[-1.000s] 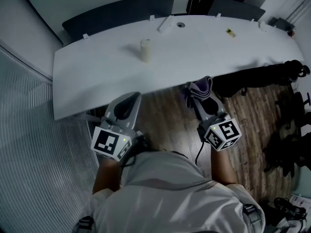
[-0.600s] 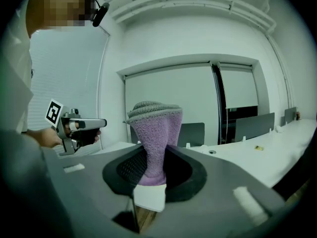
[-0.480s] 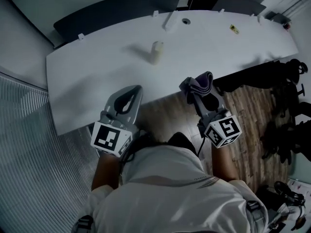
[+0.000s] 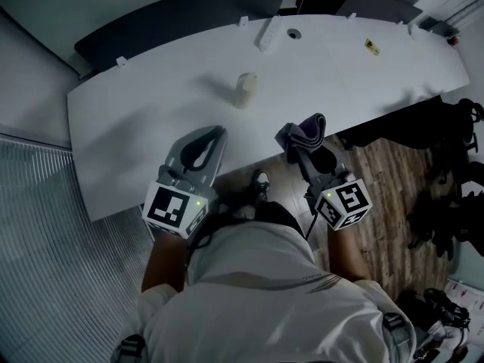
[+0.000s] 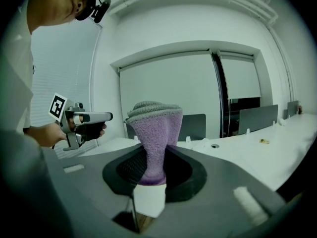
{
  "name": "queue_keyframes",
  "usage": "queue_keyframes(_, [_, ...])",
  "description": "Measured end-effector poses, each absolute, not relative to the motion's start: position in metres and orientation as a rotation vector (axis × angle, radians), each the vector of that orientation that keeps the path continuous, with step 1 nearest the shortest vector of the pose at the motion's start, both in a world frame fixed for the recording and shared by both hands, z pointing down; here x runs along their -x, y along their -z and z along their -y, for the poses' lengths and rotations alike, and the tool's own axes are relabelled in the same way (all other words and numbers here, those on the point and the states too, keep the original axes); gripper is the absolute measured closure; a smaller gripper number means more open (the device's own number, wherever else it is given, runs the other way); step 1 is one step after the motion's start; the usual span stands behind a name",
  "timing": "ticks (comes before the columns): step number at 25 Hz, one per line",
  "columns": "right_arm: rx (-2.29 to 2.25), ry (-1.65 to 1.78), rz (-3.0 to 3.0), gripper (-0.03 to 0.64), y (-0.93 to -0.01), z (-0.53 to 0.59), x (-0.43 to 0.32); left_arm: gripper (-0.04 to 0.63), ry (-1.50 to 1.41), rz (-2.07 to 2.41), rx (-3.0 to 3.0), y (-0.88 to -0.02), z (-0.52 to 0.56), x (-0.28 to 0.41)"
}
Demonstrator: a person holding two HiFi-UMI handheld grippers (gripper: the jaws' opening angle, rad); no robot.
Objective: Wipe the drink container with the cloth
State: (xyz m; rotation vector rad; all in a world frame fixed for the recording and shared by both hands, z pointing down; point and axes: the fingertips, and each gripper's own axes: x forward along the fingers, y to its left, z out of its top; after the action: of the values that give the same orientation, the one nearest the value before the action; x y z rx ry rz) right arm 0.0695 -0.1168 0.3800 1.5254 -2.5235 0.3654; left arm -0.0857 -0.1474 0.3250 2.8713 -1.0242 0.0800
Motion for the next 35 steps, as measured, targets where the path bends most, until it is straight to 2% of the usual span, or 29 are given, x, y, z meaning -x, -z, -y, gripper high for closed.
queue_keyframes(11, [-1.293,-0.511,2.613,0.522,-0.434,0.211,-0.117,0.532,-0.314,1.064,-2.786,-0.370,0.249,0.017])
queue_keyframes(14, [-1.180,-0.572,2.629,0.522,-0.458,0.232,-0.122,0.493,-0.399,1.063,-2.732,-0.393,0.281,0.003])
queue_keyframes(22, [-0.720,-0.713,2.543,0.522,-0.530,0.225,-0.075,0.428,-0.649,0.965,-2.680,-0.460,0.333,-0.022])
queue_keyframes(26, [-0.552,-0.686,2.510,0.522,-0.552,0.214,-0.037,0.428,-0.703,0.910,-2.662,-0.481,0.336,-0.024])
queue_keyframes(33, [-0.511,-0.616,2.508,0.522,-0.569,0.227,0.015,0.511,-0.782,0.862,-2.692,-0.489,0.334,-0.021])
queue_keyframes(35, [-0.537,-0.613,2.521,0.522,-0.567,0.235,0.023,0.515,-0.809,0.853,-2.696,-0.490,0.335,-0.020])
